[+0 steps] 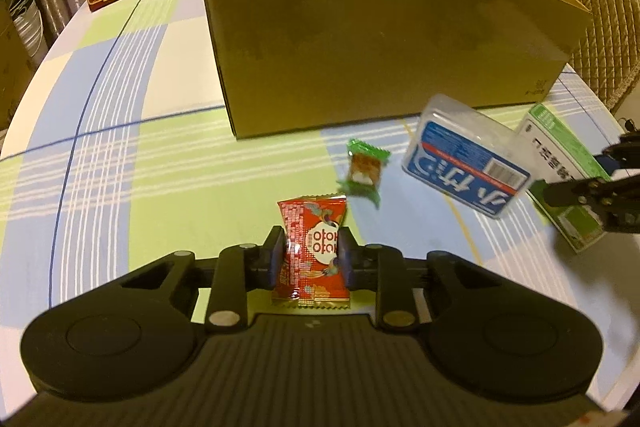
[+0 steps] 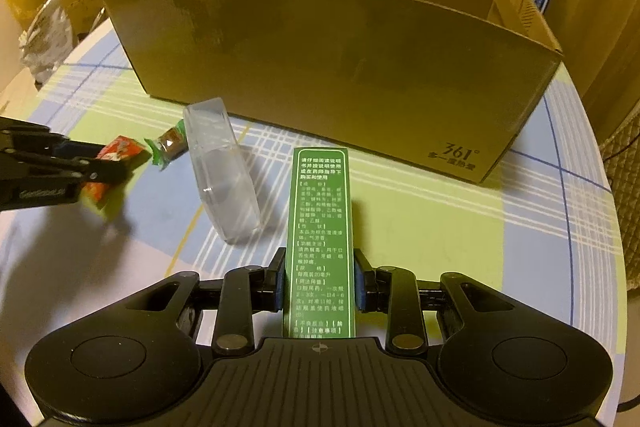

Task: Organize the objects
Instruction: 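Lift the medicine box and red candy and carry both toward the cardboard box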

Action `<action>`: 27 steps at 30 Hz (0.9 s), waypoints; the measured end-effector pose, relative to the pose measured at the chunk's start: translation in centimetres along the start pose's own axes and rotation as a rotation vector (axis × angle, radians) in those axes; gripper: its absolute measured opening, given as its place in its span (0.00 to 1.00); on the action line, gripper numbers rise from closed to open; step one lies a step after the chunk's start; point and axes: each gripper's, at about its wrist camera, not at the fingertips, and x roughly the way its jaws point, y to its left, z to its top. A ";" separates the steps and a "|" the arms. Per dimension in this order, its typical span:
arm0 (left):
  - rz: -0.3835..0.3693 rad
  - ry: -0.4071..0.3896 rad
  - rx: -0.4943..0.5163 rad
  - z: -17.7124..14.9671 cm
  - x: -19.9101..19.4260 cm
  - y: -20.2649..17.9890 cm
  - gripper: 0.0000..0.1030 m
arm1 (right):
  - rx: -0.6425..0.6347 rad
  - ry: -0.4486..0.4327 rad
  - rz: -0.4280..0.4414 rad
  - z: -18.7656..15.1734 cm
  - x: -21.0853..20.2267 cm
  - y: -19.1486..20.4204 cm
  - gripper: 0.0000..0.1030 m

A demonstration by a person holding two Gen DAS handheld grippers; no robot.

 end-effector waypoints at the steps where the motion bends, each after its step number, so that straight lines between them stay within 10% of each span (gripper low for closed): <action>1: -0.003 0.002 -0.005 -0.2 -0.1 -0.1 0.21 | -0.002 0.006 -0.003 0.0 0.2 0.0 0.27; 27: -0.016 -0.061 -0.086 -2.5 -10.9 -4.4 0.21 | 0.109 -0.113 0.034 -4.4 -9.8 2.0 0.27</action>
